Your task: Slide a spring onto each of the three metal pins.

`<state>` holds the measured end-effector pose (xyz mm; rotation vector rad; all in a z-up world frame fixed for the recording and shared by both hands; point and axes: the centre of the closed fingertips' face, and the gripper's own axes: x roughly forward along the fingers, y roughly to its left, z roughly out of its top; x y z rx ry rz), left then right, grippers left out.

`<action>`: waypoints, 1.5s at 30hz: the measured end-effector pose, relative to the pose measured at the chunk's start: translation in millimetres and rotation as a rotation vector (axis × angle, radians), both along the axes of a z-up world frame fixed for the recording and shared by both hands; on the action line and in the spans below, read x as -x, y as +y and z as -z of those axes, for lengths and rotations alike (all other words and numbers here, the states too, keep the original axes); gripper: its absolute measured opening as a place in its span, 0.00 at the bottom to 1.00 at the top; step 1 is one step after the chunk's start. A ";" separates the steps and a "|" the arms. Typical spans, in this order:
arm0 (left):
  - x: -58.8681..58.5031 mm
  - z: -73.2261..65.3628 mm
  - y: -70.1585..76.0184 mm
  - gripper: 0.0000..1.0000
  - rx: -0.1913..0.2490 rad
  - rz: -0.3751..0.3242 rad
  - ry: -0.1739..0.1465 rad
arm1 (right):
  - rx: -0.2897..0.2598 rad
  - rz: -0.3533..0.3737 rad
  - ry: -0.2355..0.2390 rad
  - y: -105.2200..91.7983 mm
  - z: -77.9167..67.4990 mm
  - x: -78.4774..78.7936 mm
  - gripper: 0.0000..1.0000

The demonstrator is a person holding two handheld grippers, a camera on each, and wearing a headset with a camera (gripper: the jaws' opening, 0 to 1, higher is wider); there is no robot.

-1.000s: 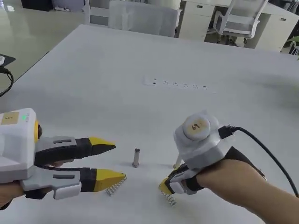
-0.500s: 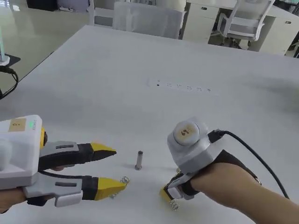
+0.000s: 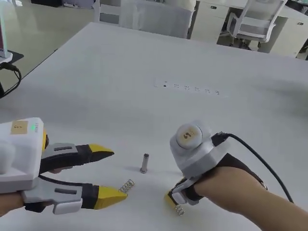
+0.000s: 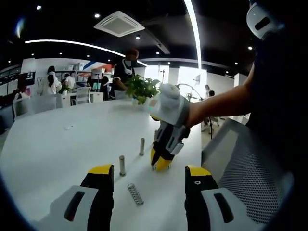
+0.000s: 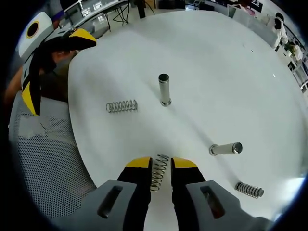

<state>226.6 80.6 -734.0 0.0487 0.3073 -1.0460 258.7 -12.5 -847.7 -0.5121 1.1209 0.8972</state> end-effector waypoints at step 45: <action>1.4 2.1 3.3 0.55 0.012 0.001 -0.004 | 0.037 0.072 0.016 1.8 1.2 -2.3 0.08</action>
